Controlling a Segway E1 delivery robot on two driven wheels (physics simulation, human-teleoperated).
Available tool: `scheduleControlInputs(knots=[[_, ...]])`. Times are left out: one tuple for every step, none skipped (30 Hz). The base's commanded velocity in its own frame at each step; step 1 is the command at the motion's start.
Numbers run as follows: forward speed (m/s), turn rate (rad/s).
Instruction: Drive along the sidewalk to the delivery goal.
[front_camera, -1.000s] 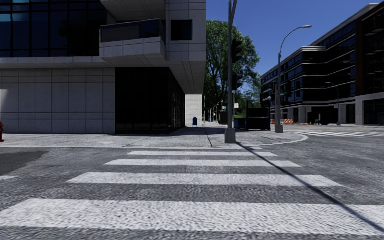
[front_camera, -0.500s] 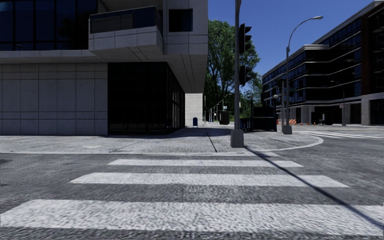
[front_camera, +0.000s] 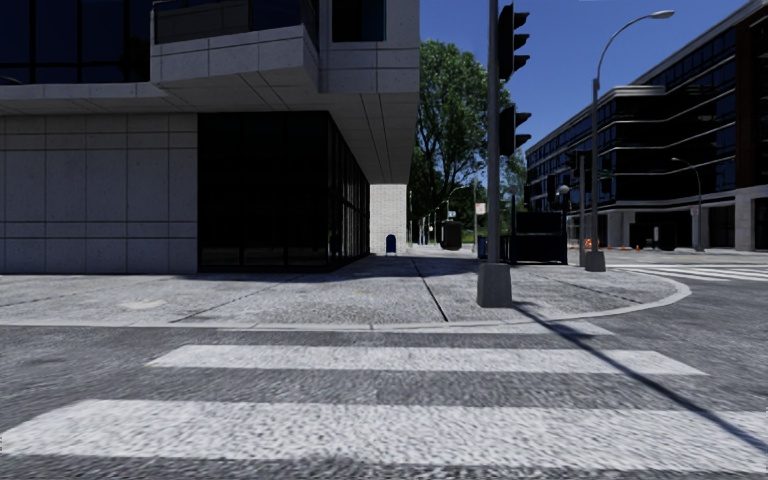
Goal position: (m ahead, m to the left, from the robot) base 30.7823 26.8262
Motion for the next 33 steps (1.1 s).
scheduleControlInputs(knots=[[2.0, 0.02], [2.0, 0.02], [2.0, 0.04], [2.0, 0.08], [2.0, 0.08], [2.0, 0.14], [2.0, 0.22], [2.0, 0.25], [2.0, 0.25], [2.0, 0.27], [2.0, 0.27], [2.0, 0.3], [2.0, 0.3], [2.0, 0.35], [2.0, 0.37], [2.0, 0.37], [2.0, 0.37], [2.0, 0.37], [2.0, 0.38], [2.0, 0.38], [2.0, 0.38], [2.0, 0.38], [2.0, 0.38], [2.0, 0.38], [2.0, 0.4], [2.0, 0.41], [2.0, 0.41], [2.0, 0.41], [2.0, 0.41], [2.0, 0.41], [2.0, 0.41], [2.0, 0.42], [2.0, 0.42]])
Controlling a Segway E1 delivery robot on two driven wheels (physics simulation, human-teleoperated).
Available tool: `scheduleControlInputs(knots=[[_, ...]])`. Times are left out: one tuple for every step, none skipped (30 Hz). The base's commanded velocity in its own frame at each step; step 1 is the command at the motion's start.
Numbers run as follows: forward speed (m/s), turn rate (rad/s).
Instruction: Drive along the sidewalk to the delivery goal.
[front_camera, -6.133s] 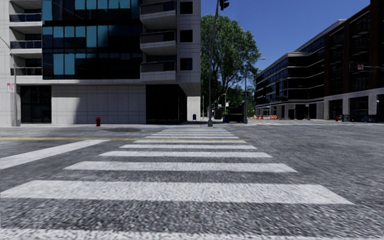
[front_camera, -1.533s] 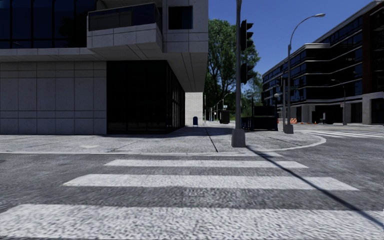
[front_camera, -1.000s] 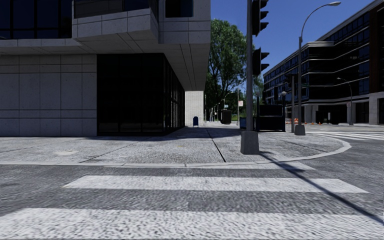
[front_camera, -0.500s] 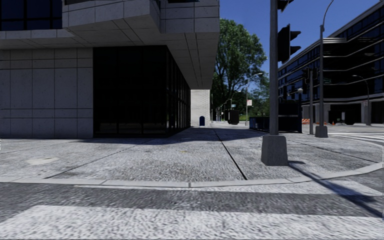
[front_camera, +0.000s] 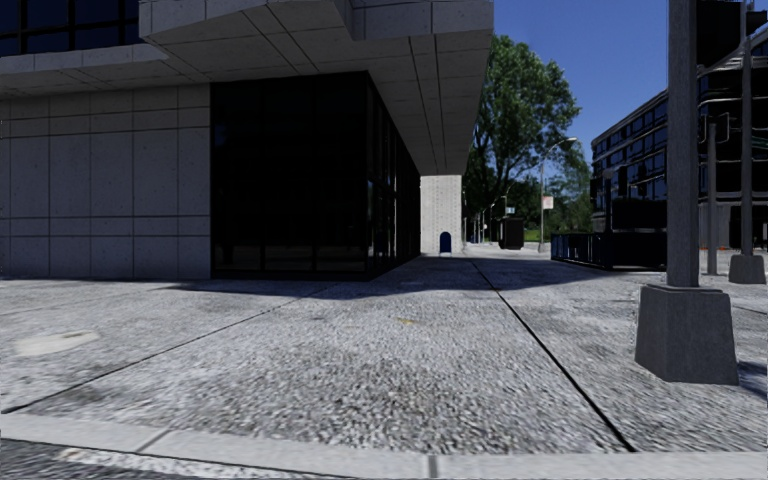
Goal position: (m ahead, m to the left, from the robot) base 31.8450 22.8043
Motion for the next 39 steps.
scheduleControlInputs(knots=[[2.0, 0.42], [2.0, 0.42], [2.0, 0.42], [2.0, 0.42], [1.93, 0.42], [1.93, 0.42], [1.83, 0.42], [1.78, 0.42], [1.73, 0.42], [1.73, 0.42], [1.7, 0.42], [1.68, 0.42], [1.68, 0.42], [1.65, 0.42], [1.64, 0.42], [1.64, 0.41], [1.64, 0.41], [1.63, 0.41], [1.62, 0.41], [1.61, 0.41], [1.61, 0.41], [1.6, 0.41], [1.59, 0.41], [1.58, 0.41], [1.58, 0.41], [1.57, 0.41], [1.56, 0.41], [1.53, 0.41], [1.53, 0.41], [1.52, 0.41], [1.51, 0.41], [1.51, 0.41], [1.51, 0.41], [1.51, 0.41], [1.51, 0.41], [1.51, 0.41], [1.51, 0.41], [1.51, 0.41], [1.51, 0.41]])
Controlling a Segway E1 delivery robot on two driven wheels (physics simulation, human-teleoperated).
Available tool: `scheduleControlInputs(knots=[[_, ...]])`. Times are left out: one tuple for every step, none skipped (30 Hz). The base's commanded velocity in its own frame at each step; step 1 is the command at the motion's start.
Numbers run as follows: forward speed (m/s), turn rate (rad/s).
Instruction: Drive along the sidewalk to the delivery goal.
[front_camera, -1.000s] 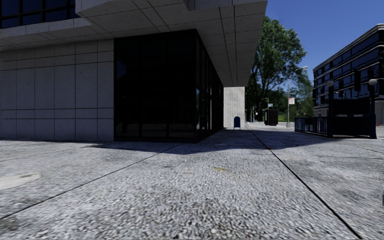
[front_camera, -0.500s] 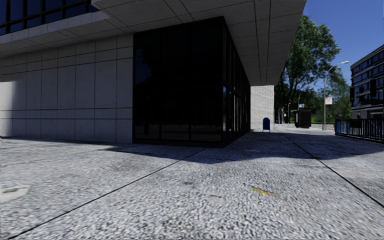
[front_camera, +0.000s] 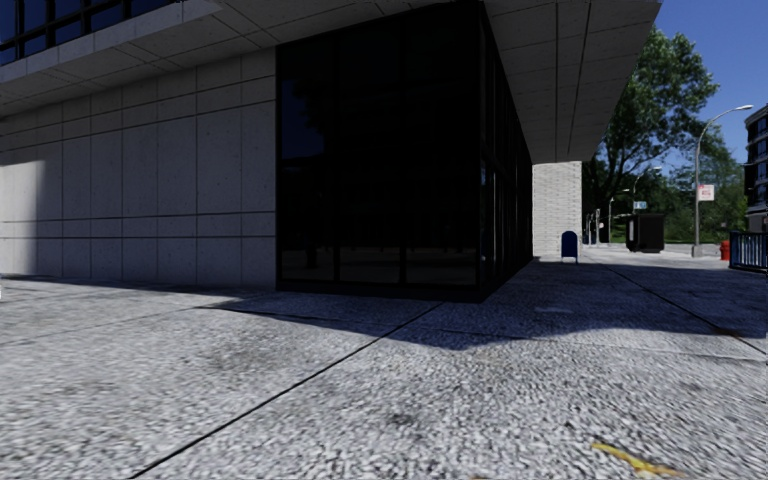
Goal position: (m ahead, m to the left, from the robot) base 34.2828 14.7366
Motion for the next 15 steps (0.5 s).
scheduleControlInputs(knots=[[1.51, 0.41], [1.51, 0.41], [1.51, 0.41], [1.51, 0.41], [1.51, 0.41], [1.51, 0.41], [1.51, 0.43], [1.51, 0.47], [1.51, 0.49], [1.51, 0.49], [1.51, 0.5], [1.51, 0.5], [1.51, 0.5], [1.51, 0.5], [1.51, 0.5]])
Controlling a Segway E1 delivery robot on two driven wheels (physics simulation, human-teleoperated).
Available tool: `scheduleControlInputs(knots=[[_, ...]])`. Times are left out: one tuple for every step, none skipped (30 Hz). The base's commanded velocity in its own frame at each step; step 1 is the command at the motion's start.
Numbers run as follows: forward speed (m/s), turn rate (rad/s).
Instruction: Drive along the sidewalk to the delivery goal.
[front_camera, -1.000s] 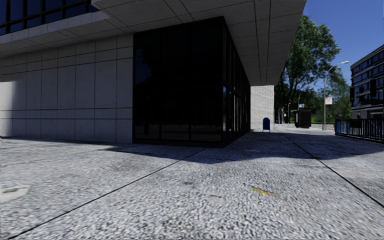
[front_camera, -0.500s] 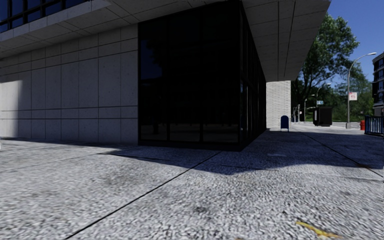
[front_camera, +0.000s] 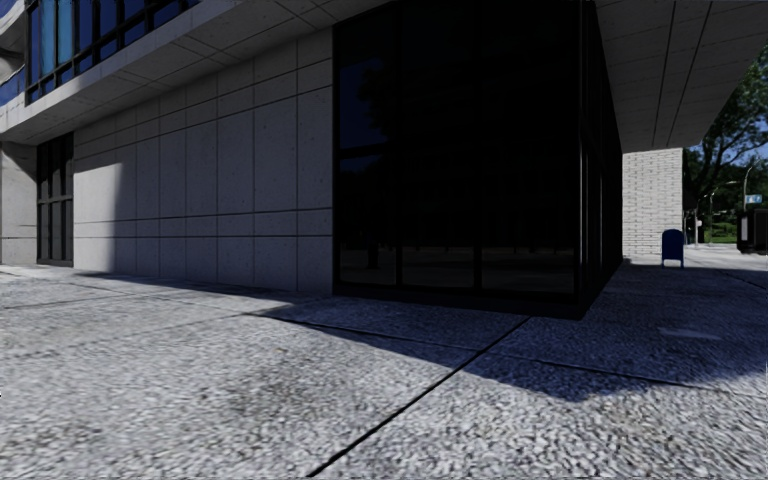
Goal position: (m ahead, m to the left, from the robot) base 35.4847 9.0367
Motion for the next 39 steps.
scheduleControlInputs(knots=[[1.51, 0.5], [1.51, 0.5], [1.51, 0.5], [1.51, 0.5], [1.51, 0.5], [1.51, 0.51], [1.51, 0.51], [1.51, 0.51], [1.57, 0.51], [1.7, 0.51], [1.7, 0.51], [2.0, 0.51], [2.0, 0.52], [2.0, 0.52], [2.0, 0.52], [2.0, 0.53], [2.0, 0.54], [2.0, 0.54], [2.0, 0.54], [2.0, 0.54], [2.0, 0.54], [2.0, 0.54], [2.0, 0.54], [2.0, 0.54], [2.0, 0.54], [2.0, 0.54], [2.0, 0.54], [2.0, 0.54], [2.0, 0.54], [2.0, 0.54], [2.0, 0.54], [2.0, 0.54], [2.0, 0.54], [2.0, 0.54], [2.0, 0.54], [2.0, 0.54], [2.0, 0.54], [2.0, 0.54], [2.0, 0.54]])
